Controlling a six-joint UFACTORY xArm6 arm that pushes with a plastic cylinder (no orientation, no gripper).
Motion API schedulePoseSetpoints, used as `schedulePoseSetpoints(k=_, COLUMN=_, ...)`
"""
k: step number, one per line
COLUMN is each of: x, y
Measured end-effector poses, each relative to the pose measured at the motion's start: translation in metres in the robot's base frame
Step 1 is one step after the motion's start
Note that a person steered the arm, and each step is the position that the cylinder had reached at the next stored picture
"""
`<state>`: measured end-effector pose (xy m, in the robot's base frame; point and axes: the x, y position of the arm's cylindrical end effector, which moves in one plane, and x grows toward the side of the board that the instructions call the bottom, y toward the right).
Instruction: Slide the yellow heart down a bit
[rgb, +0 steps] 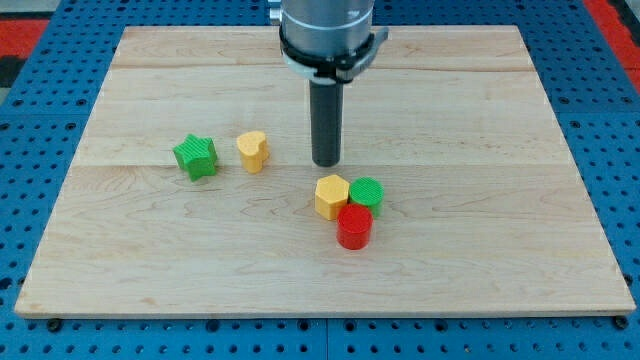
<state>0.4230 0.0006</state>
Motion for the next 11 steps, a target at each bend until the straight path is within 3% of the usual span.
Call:
schedulePoseSetpoints(k=2, x=-0.041, y=-0.048)
schedulePoseSetpoints(k=11, x=-0.023, y=-0.077)
